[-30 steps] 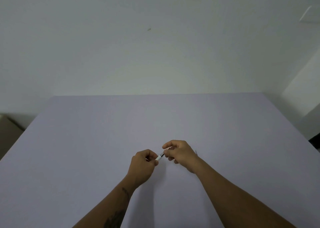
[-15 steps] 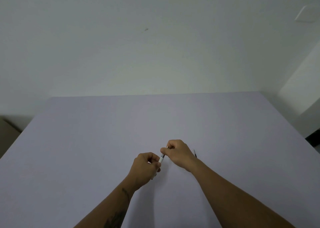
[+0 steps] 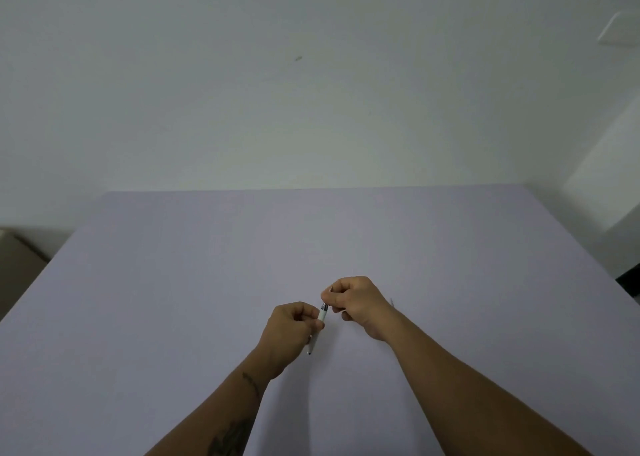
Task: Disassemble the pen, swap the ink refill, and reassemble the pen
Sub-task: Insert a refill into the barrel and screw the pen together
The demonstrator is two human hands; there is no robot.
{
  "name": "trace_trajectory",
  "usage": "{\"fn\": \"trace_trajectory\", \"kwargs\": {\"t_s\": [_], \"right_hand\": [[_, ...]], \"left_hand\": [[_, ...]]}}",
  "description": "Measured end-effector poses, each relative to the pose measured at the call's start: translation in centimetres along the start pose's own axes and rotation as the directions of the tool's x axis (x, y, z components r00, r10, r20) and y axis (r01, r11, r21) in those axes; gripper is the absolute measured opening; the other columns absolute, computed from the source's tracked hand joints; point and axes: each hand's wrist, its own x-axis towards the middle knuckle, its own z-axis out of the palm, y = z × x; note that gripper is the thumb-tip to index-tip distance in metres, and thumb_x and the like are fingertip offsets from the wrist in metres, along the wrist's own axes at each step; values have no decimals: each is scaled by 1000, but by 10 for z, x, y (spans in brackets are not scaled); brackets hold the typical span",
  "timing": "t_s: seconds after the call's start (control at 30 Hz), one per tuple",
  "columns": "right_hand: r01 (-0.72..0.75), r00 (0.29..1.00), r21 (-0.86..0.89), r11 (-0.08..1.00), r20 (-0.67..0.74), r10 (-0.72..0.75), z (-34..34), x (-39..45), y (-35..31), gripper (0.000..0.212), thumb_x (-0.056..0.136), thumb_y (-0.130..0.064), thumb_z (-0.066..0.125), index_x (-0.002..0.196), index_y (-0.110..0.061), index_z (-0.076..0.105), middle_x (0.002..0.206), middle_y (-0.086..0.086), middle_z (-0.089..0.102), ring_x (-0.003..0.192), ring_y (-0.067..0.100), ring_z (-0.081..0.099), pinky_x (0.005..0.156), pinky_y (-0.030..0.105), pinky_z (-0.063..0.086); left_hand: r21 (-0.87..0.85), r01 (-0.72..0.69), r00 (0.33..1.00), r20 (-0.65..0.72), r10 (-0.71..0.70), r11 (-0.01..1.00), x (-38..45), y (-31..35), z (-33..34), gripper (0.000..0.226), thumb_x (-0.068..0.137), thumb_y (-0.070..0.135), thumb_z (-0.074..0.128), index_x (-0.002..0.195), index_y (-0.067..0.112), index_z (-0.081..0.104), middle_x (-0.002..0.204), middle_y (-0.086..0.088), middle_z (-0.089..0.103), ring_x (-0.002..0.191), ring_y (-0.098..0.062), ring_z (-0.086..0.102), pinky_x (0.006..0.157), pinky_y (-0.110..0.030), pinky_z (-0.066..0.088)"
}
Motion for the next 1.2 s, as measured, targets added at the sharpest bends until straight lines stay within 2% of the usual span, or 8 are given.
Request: {"fn": "trace_trajectory", "kwargs": {"t_s": [0.2, 0.33, 0.43, 0.63, 0.83, 0.93, 1.03, 1.2], "right_hand": [[-2, 999, -61, 998, -40, -1, 3, -3, 7, 33, 82, -27, 77, 65, -17, 51, 78, 4, 63, 62, 14, 52, 53, 25, 43], [-73, 997, 62, 995, 30, 72, -2, -7, 2, 12, 87, -23, 71, 85, -11, 69, 88, 9, 68, 67, 16, 55, 55, 26, 43], [-120, 987, 162, 979, 127, 100, -10, -8, -1, 17, 92, -11, 63, 102, -9, 76, 91, 7, 69, 70, 16, 57, 58, 26, 45], [-92, 995, 125, 988, 56, 86, -6, -5, 0, 13, 92, -8, 64, 87, -10, 75, 87, 5, 69, 74, 16, 56, 61, 27, 45], [-45, 998, 101, 994, -49, 50, 4, 0, 5, 24, 84, -12, 71, 66, -15, 56, 85, 10, 68, 67, 17, 54, 57, 29, 43], [-51, 998, 61, 997, -23, 53, 5, -1, 4, 20, 85, -13, 70, 72, -13, 56, 84, 10, 67, 64, 16, 53, 54, 27, 40], [-90, 994, 91, 992, 63, 84, 1, -4, -1, 3, 87, -13, 68, 87, -10, 69, 84, 6, 69, 67, 16, 56, 56, 26, 42], [-107, 991, 143, 984, 96, 94, -4, -3, -2, 16, 91, -7, 63, 93, -12, 78, 88, 4, 70, 75, 17, 58, 62, 28, 46]], "left_hand": [[22, 1, 1000, 9, -1, 1000, -1, -4, 5, 5, 85, 4, 68, 85, 7, 72, 68, -3, 61, 71, -21, 62, 79, -44, 59], [4, 8, 1000, 20, -8, 1000, 1, -3, 5, 5, 85, 3, 69, 84, 6, 71, 65, -2, 60, 70, -21, 62, 79, -44, 60], [-5, 5, 1000, 19, -5, 1000, 3, -1, 3, 5, 85, 3, 69, 83, 7, 72, 64, 0, 60, 70, -21, 62, 78, -43, 60], [-11, -2, 1000, 31, 2, 1000, 5, 0, 3, 6, 85, 3, 69, 83, 8, 72, 66, -2, 63, 70, -20, 63, 75, -39, 61], [-2, -14, 1000, 15, 14, 1000, 5, -3, 3, 6, 85, 4, 69, 83, 9, 72, 69, -4, 64, 70, -20, 64, 74, -38, 60], [15, -10, 1000, 18, 10, 1000, 4, -4, 2, 7, 85, 5, 69, 83, 10, 72, 70, -4, 64, 71, -21, 63, 75, -38, 60], [14, -10, 1000, 18, 9, 1000, 5, -4, 1, 8, 86, 4, 68, 82, 10, 72, 69, -4, 63, 72, -22, 63, 76, -40, 60], [5, -8, 1000, 9, 8, 1000, 7, -2, 0, 7, 86, 4, 69, 83, 10, 72, 68, -3, 63, 70, -21, 63, 71, -35, 59]]}}
